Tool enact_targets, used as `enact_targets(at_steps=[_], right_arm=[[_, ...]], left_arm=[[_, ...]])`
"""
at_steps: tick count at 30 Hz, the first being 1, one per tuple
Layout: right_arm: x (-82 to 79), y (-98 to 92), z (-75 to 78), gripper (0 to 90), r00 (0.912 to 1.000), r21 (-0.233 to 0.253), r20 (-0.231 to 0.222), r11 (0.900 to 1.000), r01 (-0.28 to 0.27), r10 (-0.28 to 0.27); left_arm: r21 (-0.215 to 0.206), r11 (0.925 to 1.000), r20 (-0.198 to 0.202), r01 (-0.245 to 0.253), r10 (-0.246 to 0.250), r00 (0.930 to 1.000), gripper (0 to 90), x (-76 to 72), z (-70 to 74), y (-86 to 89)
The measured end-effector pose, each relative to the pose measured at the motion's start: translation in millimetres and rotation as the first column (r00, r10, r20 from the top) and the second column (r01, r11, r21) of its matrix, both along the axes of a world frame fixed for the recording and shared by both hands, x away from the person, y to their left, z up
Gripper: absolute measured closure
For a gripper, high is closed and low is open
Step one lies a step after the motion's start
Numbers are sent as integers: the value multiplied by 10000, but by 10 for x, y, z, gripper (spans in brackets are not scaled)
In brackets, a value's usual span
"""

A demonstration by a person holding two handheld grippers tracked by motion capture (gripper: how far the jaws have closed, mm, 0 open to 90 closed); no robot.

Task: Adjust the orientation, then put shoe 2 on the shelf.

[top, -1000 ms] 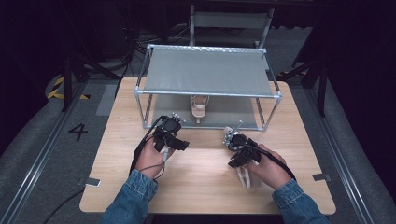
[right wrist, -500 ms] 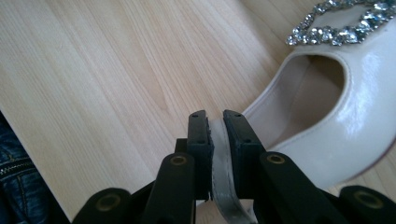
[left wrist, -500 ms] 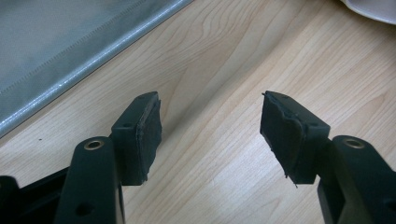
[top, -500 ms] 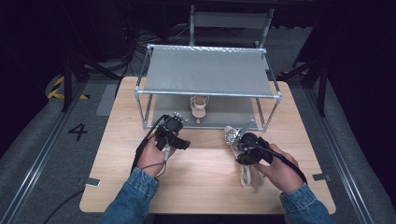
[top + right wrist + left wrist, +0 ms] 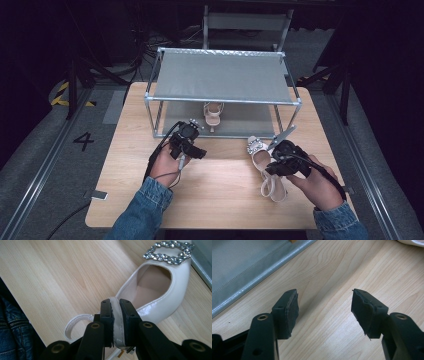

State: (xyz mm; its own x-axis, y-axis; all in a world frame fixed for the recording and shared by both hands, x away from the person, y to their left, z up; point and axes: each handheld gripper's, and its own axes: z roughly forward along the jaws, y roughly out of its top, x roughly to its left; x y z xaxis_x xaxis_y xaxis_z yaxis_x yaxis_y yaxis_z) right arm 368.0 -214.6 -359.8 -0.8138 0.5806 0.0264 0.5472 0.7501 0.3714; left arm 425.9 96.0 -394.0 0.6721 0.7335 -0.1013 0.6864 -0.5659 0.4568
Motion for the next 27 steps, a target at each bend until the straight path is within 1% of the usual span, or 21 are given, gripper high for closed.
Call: enact_targets(at_steps=[4, 9, 12, 13, 14, 15, 16, 17, 19, 21, 23, 25, 27], right_arm=[[67, -157, 0, 811, 9993, 364, -32, 9987, 366, -365], [164, -294, -44, 809, 9965, 619, -3, 9946, 834, -835], [218, -358, -95, 807, 9938, 614, -40, 9919, 1115, -1115], [218, -358, -95, 807, 9938, 614, -40, 9919, 1115, -1115], [231, -376, -113, 807, 9924, 602, -48, 9906, 1227, -1227], [255, -416, -135, 782, 9908, 668, -142, 9886, 1352, -1345], [255, -416, -135, 782, 9908, 668, -142, 9886, 1352, -1345], [255, -421, -135, 763, 9901, 724, -150, 9875, 1400, -1393], [247, -423, -125, 702, 9891, 685, -21, 9868, 1469, -1471], [237, -424, -110, 611, 9870, 547, 240, 9860, 1573, -1588], [220, -437, -75, 552, 9831, 765, 466, 9819, 1732, -1770], [206, -440, -44, 517, 9792, 930, 599, 9777, 1880, -1940], [178, -433, -6, 507, 9768, 1064, 791, 9760, 1900, -1988]], left_arm=[[-10, 10000, -41, -54, 54, 10000, 390, 5, -4, 14], [-16, 9999, -51, -160, 160, 9999, 389, 7, -8, 45], [-32, 9998, -158, -216, 216, 9996, 389, 14, -13, 62], [-32, 9998, -158, -216, 216, 9996, 389, 14, -13, 62], [-46, 9998, -120, -214, 213, 9997, 389, 16, -17, 65], [-47, 9997, -119, -219, 218, 9997, 389, 15, -17, 66], [-47, 9997, -94, -233, 233, 9997, 389, 14, -16, 65], [-46, 9997, -119, -232, 231, 9997, 389, 13, -14, 64], [-29, 9998, -156, -216, 216, 9996, 389, 14, -12, 61], [-11, 9998, -139, -190, 190, 9997, 389, 17, -17, 58], [-10, 9998, -149, -183, 183, 9997, 388, 20, -17, 59], [-9, 9998, -157, -180, 180, 9997, 388, 24, -17, 59], [-18, 9998, -147, -192, 192, 9997, 388, 22, -16, 58]])
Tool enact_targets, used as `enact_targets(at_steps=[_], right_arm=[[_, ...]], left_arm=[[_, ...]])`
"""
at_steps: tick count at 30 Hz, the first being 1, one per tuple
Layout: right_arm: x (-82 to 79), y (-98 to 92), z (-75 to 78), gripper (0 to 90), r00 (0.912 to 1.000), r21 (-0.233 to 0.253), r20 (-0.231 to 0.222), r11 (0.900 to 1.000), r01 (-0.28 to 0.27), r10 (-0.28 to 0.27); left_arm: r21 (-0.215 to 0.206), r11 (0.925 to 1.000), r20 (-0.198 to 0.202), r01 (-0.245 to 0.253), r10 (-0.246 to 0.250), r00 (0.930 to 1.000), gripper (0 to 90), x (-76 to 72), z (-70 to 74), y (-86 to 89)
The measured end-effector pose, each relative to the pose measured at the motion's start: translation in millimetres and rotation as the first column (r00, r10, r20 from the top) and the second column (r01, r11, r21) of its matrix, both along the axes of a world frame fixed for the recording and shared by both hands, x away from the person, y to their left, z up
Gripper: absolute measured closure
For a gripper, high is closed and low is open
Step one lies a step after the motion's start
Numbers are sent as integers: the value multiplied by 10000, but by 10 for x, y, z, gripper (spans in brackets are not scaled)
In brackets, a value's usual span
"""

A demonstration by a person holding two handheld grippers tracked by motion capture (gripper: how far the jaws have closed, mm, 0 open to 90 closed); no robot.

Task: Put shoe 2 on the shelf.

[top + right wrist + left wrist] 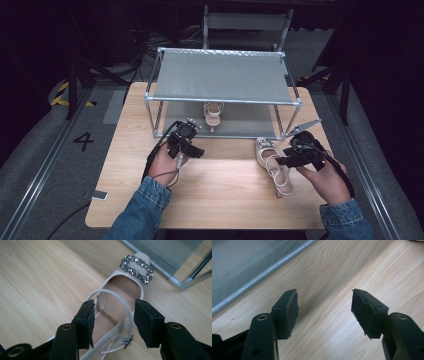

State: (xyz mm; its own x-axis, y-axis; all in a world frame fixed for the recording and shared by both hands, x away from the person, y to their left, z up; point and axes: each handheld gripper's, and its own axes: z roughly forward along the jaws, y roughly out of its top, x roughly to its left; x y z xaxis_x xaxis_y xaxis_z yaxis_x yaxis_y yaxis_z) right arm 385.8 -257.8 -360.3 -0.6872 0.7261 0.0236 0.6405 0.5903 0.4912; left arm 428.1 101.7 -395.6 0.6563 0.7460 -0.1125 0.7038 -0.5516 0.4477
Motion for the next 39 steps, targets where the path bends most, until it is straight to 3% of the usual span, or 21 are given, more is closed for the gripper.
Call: enact_targets(at_steps=[5, 9, 16, 24, 35, 39], right_arm=[[-57, 45, 73, 501, 10000, 280, 24, 9996, -73, 73], [-77, 104, 65, 509, 9989, 606, -451, 9981, -81, 109], [49, 151, -146, 512, 9916, 472, -1248, 9981, 396, -334], [182, 326, -426, 524, 9811, 66, -1922, 9997, 218, -201], [264, 440, -617, 576, 9762, -344, -2159, 9993, 138, -210], [255, 484, -635, 680, 9814, -669, -1914, 9978, 11, -140]], left_arm=[[2, 10000, 21, -6, 6, 10000, 388, -6, -2, 7], [29, 10000, 9, -35, 35, 10000, 388, -10, 0, 27], [83, 9999, -35, -91, 91, 10000, 387, -21, -10, 51], [68, 9996, -61, -275, 276, 9996, 387, -49, -27, 121], [129, 9989, -22, -441, 442, 9990, 387, -72, -37, 203], [121, 9990, -8, -432, 433, 9991, 388, -66, -43, 210]])
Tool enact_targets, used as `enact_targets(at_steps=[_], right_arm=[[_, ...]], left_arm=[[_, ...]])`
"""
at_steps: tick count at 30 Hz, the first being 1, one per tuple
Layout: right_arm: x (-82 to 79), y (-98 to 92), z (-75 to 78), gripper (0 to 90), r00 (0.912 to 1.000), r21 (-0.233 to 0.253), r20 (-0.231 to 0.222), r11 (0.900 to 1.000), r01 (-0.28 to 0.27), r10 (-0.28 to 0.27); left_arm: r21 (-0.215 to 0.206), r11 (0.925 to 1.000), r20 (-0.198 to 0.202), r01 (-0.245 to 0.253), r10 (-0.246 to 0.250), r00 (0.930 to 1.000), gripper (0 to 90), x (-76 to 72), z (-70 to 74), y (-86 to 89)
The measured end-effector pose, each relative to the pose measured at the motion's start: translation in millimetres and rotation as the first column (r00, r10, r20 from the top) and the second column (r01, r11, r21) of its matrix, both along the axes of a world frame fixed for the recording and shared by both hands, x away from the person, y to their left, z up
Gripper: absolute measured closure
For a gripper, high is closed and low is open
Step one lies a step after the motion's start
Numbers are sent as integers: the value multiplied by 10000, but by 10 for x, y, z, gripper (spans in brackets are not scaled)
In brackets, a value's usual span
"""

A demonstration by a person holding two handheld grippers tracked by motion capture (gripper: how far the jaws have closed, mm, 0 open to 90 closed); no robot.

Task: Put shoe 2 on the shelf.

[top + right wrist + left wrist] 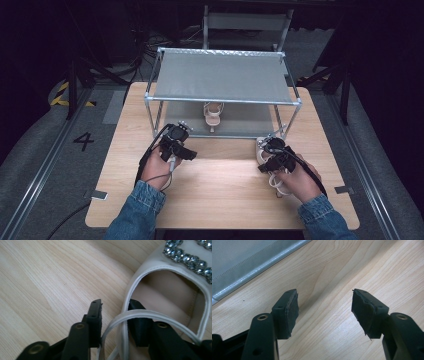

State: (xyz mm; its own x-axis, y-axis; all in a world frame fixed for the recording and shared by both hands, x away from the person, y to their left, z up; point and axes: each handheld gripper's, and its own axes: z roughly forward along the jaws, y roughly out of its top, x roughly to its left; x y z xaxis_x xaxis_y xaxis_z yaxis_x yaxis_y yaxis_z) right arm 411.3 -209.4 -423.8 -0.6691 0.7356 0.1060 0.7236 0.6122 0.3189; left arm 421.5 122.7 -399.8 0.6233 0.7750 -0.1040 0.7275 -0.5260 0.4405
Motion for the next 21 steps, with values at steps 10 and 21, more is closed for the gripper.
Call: enact_targets(at_steps=[10, 21], right_arm=[[-49, 25, 51, 844, 9986, -911, 534, 9958, 100, -51], [-46, 48, 307, 850, 9915, -403, 1294, 9992, -66, 118]], left_arm=[[-100, 9999, -63, -67, 67, 10000, 389, 26, -5, 24], [-132, 9988, 10, -480, 480, 9988, 390, -20, 7, 187]])
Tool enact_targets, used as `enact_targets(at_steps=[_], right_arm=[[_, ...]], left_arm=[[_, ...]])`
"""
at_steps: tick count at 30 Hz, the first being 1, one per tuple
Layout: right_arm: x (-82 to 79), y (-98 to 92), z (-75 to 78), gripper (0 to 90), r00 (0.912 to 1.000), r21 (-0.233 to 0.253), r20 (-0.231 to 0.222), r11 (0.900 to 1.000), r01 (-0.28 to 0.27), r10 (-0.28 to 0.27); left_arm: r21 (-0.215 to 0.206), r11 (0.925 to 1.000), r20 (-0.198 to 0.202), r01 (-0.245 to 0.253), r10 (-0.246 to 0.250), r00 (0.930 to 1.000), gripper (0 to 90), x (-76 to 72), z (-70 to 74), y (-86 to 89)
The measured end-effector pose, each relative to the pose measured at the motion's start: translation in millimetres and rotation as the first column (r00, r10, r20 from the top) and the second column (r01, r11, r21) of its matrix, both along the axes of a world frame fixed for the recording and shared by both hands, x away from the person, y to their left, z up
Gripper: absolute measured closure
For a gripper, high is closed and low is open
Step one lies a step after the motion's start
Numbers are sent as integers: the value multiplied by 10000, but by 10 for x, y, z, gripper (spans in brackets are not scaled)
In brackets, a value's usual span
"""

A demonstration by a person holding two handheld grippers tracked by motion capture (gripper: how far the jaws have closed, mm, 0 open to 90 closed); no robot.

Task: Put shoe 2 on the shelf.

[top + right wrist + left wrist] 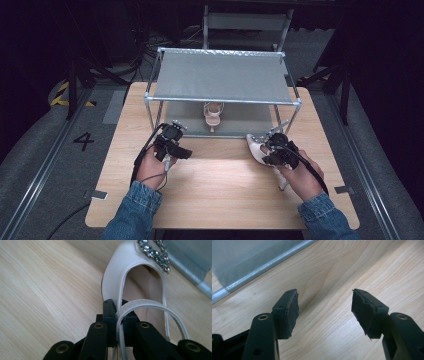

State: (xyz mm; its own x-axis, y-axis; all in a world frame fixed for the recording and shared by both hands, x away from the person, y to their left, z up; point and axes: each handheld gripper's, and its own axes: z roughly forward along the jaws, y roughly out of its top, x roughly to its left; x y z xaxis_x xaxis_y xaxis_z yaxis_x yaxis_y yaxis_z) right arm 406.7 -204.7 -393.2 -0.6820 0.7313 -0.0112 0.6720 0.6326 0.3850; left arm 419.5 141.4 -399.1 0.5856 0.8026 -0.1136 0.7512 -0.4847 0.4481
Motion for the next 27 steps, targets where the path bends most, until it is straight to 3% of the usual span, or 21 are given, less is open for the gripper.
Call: enact_targets(at_steps=[4, 12, 27], right_arm=[[50, 90, 39, 849, 9997, -36, 122, 9998, -207, 207], [301, 344, 87, 849, 9965, -33, 510, 9978, -662, 662], [666, 607, 12, 848, 9917, -156, 1171, 9985, -515, 530]], left_arm=[[-33, 9997, 2, -222, 222, 9998, 390, -44, 2, 71], [-42, 9973, 70, -731, 731, 9973, 391, -173, -1, 282], [-114, 9920, -5, -1260, 1260, 9920, 390, -298, -13, 491]])
